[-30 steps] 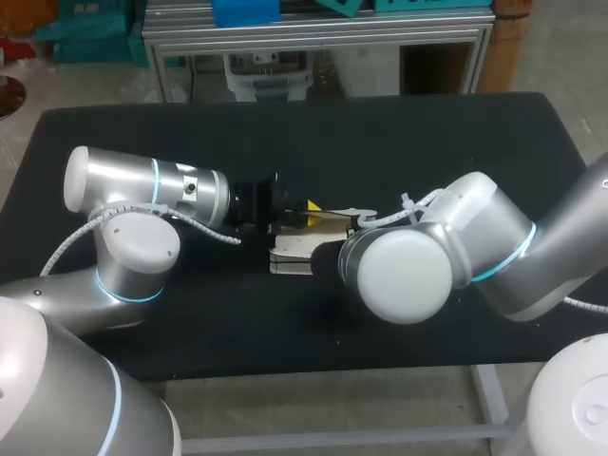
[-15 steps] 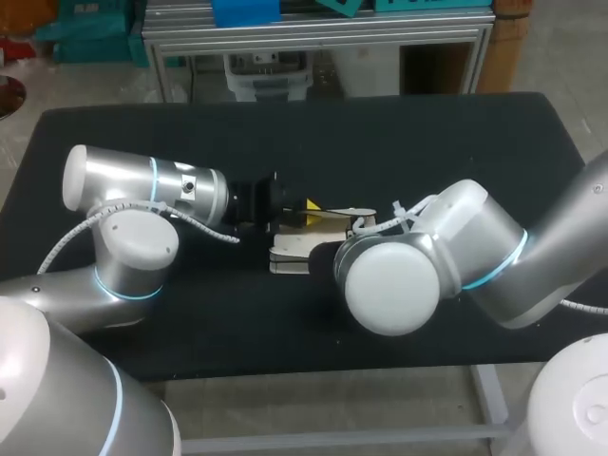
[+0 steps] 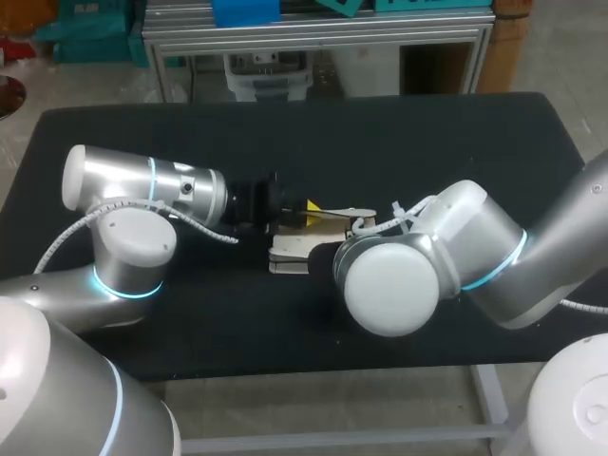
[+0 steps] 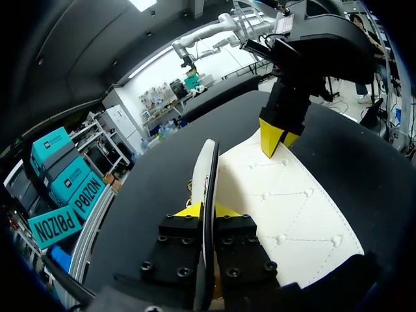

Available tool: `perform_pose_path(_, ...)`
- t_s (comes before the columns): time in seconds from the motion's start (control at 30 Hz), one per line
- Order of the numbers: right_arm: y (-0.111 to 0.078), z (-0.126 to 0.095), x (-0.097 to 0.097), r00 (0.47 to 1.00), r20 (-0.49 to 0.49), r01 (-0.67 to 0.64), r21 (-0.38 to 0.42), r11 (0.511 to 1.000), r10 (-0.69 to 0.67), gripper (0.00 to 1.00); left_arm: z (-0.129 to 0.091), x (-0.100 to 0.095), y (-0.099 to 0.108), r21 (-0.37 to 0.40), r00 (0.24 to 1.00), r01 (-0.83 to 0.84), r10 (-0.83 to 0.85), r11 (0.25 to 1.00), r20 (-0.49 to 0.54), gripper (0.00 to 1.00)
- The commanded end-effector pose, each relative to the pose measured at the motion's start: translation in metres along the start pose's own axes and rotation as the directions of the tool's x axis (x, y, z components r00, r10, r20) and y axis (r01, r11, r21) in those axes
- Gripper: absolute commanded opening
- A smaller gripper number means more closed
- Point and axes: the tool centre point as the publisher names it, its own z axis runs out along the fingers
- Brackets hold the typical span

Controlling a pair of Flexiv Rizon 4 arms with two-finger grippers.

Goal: Pick up the bag, open it, inspect its contents, close it, and place it on the opposite side

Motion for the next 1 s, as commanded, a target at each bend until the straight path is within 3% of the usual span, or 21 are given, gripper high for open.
perform_pose_path(0.03, 0.0, 0.006, 0.004, 0.677, 0.736, 0.004, -0.008, 1.0, 0.003, 0.0, -0.001, 0.01, 0.004, 0.018, 1.0, -0.02, 0.02, 1.0, -0.002, 0.08)
perform_pose_path(0.07, 0.0, 0.006, 0.004, 0.677, 0.736, 0.004, -0.008, 1.0, 0.003, 0.0, -0.002, 0.012, 0.004, 0.014, 1.0, -0.025, 0.025, 1.0, -0.005, 0.32)
perform_pose_path(0.1, 0.0, 0.006, 0.004, 0.677, 0.736, 0.004, -0.008, 1.0, 0.003, 0.0, -0.002, 0.012, 0.003, 0.013, 1.0, -0.026, 0.026, 1.0, -0.005, 0.45)
perform_pose_path(0.17, 0.0, 0.006, 0.004, 0.677, 0.736, 0.004, -0.008, 1.0, 0.003, 0.0, -0.007, 0.011, -0.001, 0.013, 1.0, -0.026, 0.026, 1.0, 0.006, 0.98)
perform_pose_path(0.37, 0.0, 0.006, 0.004, 0.677, 0.736, 0.004, -0.008, 1.0, 0.003, 0.0, -0.02, -0.002, -0.013, 0.006, 0.998, -0.041, 0.041, 0.999, 0.046, 1.0)
perform_pose_path(0.47, 0.0, 0.006, 0.004, 0.677, 0.736, 0.004, -0.008, 1.0, 0.003, 0.0, -0.025, -0.009, -0.017, 0.003, 0.997, -0.047, 0.047, 0.999, 0.055, 0.97)
perform_pose_path(0.6, 0.0, 0.006, 0.004, 0.677, 0.736, 0.004, -0.008, 1.0, 0.003, 0.0, -0.027, -0.013, -0.019, -0.014, 0.997, -0.052, 0.052, 0.999, 0.058, 0.74)
perform_pose_path(0.63, 0.0, 0.006, 0.004, 0.677, 0.736, 0.004, -0.008, 1.0, 0.003, 0.0, -0.027, -0.014, -0.019, -0.021, 0.997, -0.051, 0.052, 0.999, 0.055, 0.57)
perform_pose_path(0.7, 0.0, 0.006, 0.004, 0.677, 0.736, 0.004, -0.008, 1.0, 0.003, 0.0, -0.026, -0.015, -0.019, -0.037, 0.997, -0.051, 0.053, 0.998, 0.056, 0.34)
perform_pose_path(0.73, 0.0, 0.006, 0.004, 0.677, 0.736, 0.004, -0.008, 1.0, 0.003, 0.0, -0.024, -0.016, -0.018, -0.059, 0.997, -0.054, 0.057, 0.997, 0.055, 0.0)
perform_pose_path(1.0, 0.0, 0.006, 0.004, 0.677, 0.736, 0.004, -0.008, 1.0, 0.003, 0.0, -0.021, -0.008, -0.013, -0.09, 0.996, -0.075, 0.079, 0.993, 0.032, 0.0)
